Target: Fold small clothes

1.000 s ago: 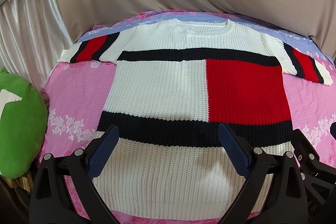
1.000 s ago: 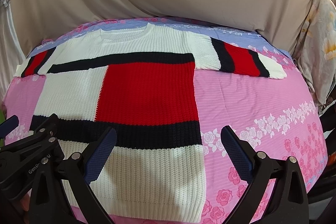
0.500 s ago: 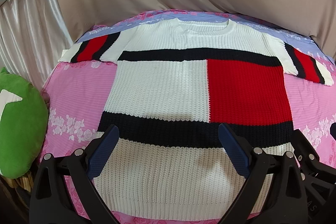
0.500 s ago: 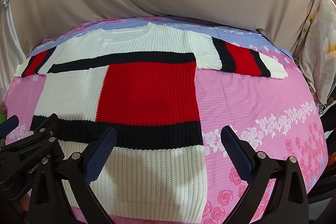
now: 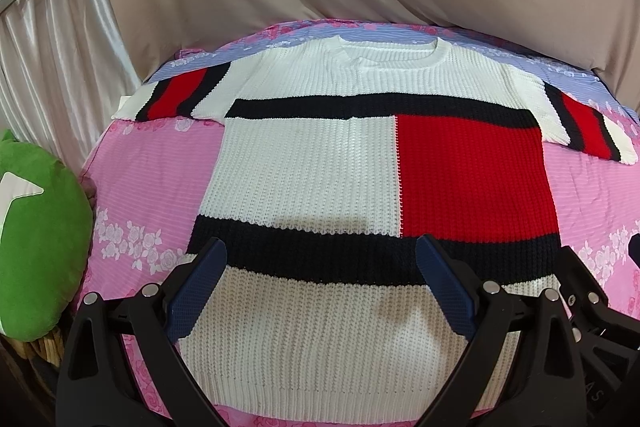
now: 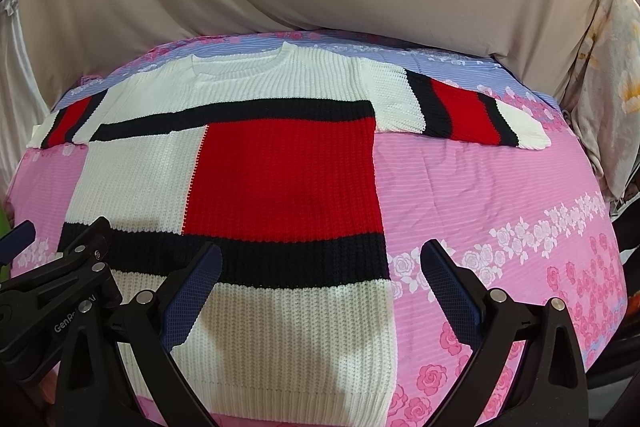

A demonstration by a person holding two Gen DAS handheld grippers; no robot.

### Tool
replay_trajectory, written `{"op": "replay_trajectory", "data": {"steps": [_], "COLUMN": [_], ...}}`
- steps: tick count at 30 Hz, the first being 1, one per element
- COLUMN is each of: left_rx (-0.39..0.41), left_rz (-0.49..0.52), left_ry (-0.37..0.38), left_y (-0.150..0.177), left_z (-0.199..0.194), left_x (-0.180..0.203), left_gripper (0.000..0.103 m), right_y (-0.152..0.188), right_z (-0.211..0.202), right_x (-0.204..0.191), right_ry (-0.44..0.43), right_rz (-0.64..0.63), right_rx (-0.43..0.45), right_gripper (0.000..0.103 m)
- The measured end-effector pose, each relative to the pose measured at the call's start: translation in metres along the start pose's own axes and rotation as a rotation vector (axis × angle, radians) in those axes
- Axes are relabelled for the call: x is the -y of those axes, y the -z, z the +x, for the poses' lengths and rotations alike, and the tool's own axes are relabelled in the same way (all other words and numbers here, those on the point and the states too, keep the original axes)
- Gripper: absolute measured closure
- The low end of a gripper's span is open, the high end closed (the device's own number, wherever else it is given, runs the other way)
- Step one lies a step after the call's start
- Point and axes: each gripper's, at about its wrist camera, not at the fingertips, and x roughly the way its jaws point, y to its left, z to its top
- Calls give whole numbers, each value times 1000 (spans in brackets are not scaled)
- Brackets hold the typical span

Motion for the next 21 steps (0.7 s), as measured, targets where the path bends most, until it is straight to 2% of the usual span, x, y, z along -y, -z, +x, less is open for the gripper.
{"op": "replay_trajectory", "data": {"steps": [21], "left_rx": [-11], "left_rz": [8], "left_ry": [-8], "left_y": [-6], "left_z": [8], "left_x": [4], "left_gripper": [10], "right_y": [-5], "right_z": [12], "right_x": [2], "right_ry": [-3], "right_rz": [10], "right_rx": [-22], "right_gripper": [5]}}
